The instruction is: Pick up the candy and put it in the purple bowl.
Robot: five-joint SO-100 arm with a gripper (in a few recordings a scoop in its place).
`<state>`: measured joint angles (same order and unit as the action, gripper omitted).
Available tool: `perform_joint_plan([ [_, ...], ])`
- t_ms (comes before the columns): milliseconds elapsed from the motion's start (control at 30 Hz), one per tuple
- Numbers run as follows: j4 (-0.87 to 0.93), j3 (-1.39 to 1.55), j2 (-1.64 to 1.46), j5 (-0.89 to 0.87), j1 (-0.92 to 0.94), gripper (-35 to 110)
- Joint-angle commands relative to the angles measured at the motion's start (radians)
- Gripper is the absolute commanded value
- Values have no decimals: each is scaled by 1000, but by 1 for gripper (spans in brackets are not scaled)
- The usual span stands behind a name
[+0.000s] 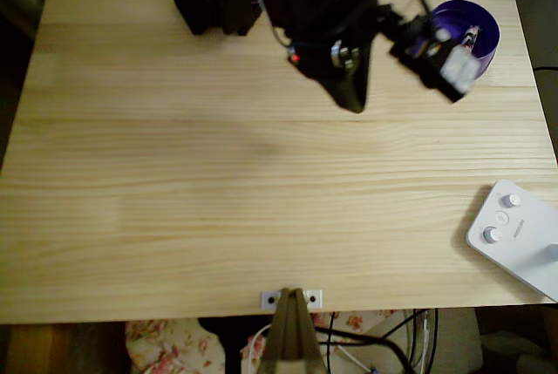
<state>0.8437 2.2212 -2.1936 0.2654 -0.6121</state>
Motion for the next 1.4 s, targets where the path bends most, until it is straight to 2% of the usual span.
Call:
perform_joint_plan([
  [0, 6, 32, -120, 23, 64, -1],
  [633, -25, 225, -247, -186, 640, -1],
  [1033, 31, 566, -690, -221, 739, -1],
  [1367, 118, 667, -874, -264, 759, -1],
])
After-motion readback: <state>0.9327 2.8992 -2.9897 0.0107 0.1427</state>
